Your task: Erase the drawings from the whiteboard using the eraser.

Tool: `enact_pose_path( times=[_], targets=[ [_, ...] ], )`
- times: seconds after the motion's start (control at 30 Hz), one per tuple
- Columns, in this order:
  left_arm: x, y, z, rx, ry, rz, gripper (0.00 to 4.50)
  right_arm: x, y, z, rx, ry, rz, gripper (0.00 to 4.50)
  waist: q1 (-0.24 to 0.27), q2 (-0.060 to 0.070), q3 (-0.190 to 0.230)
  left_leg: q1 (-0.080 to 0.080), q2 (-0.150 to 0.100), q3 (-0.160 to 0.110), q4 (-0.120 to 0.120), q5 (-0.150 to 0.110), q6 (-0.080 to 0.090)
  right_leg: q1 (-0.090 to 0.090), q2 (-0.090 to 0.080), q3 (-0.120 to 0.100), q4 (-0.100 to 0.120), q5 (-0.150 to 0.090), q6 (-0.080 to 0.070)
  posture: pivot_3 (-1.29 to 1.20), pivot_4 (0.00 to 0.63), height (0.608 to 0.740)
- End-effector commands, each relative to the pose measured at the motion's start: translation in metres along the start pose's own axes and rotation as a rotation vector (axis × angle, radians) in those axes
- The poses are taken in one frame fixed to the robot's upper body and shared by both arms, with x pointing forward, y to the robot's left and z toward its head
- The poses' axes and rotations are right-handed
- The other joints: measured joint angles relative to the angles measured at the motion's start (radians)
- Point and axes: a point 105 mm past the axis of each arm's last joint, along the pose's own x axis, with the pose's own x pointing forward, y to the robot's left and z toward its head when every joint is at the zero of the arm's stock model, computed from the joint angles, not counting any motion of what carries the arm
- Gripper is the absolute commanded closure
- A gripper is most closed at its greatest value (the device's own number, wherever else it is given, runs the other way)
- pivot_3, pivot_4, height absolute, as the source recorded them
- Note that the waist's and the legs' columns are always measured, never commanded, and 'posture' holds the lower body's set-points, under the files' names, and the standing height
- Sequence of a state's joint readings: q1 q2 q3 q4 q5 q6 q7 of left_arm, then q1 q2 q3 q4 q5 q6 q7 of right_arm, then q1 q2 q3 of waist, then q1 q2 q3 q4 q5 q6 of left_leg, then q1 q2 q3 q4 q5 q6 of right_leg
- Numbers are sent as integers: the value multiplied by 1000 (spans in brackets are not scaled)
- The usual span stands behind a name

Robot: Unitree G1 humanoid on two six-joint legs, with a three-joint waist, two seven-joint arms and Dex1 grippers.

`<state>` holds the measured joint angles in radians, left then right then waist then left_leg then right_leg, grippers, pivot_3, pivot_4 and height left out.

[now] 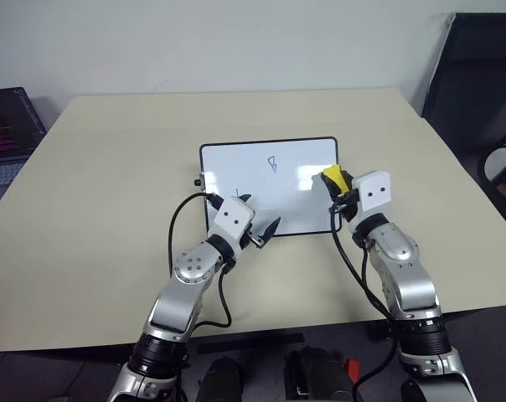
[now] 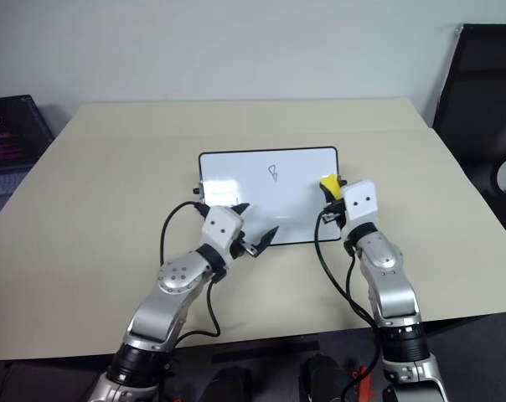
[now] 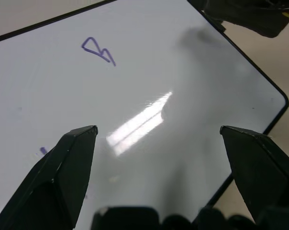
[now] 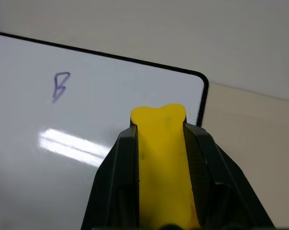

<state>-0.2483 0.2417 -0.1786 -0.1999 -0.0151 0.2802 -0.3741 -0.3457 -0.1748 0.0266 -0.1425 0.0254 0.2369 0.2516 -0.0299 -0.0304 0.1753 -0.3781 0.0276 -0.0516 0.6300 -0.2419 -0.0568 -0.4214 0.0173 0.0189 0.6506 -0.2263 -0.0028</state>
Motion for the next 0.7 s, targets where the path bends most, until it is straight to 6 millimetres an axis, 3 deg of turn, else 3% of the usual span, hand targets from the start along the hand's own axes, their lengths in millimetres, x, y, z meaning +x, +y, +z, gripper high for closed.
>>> enact_pose_path(
  times=[0.03, 0.3, 0.47, 0.7],
  targets=[
    [-1, 1, 16, 28, -61, 14, 0, 4, 2, 12, -5, -58, 9, 3488, 0, 0, 0, 0, 0, 0, 0, 0, 0, 0, 0, 0, 0, 0, 0, 0, 150, 740],
    [-1, 6, 19, 56, -62, 26, 0, 11, 3, 13, -8, -72, 19, 3488, -1, 0, 0, 0, 0, 0, 0, 0, 0, 0, 0, 0, -1, 0, 0, 0, 150, 740],
    [-10, 31, 9, 108, 12, 180, 0, 21, 9, 19, -21, -100, 44, 3488, -3, 0, 0, 0, 0, 0, 0, 0, 0, 0, 0, 0, 0, 0, 0, 0, 150, 740],
    [-11, 40, 8, 121, 24, 236, 0, 39, 23, 27, -2, -126, 108, 3488, 0, 0, 0, 0, 0, 0, 0, 0, 0, 0, 0, 0, -1, 0, 0, 0, 150, 740]
  ],
)
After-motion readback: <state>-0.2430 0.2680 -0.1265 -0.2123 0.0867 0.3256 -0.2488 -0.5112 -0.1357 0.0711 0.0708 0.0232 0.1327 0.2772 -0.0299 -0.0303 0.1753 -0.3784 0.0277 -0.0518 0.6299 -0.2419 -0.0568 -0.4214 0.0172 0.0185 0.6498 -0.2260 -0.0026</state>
